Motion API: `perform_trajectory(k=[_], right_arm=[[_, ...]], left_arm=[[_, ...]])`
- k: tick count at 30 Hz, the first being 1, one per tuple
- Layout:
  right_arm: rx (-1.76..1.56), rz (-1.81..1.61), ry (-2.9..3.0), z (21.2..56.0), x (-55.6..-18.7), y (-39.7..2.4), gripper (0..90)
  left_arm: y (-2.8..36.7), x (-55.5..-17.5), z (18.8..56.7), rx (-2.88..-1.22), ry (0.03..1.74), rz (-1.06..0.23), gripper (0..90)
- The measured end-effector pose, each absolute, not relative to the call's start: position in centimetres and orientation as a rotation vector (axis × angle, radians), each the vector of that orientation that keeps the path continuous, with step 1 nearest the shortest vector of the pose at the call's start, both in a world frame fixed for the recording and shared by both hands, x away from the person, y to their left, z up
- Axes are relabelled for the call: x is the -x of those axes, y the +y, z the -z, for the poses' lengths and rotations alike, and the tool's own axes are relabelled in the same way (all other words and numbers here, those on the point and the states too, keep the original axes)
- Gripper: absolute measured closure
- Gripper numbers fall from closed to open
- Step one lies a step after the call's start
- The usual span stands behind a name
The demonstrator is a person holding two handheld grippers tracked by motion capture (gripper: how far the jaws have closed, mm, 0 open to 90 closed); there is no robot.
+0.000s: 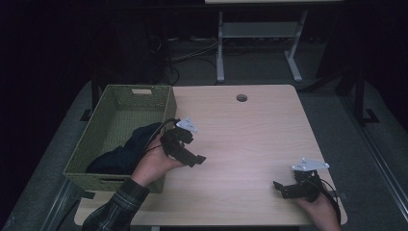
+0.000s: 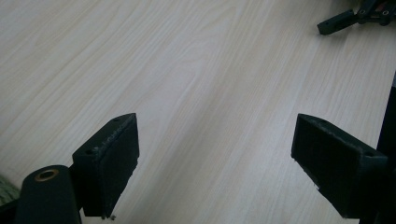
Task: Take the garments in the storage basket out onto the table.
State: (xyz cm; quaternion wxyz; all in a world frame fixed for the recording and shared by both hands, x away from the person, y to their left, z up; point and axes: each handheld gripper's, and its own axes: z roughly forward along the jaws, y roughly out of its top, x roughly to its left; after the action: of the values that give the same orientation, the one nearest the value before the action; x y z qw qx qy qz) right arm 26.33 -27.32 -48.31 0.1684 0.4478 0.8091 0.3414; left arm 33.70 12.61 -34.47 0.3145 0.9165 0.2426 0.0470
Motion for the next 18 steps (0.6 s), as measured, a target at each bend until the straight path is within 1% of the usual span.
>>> perform_trajectory(k=[18], right_arm=[[-1.276,-0.969,2.304,48.3,-26.3,-27.3,2.0]], left_arm=[[14.5,-33.9,32.8,-2.425,0.65,-0.166,14.9]])
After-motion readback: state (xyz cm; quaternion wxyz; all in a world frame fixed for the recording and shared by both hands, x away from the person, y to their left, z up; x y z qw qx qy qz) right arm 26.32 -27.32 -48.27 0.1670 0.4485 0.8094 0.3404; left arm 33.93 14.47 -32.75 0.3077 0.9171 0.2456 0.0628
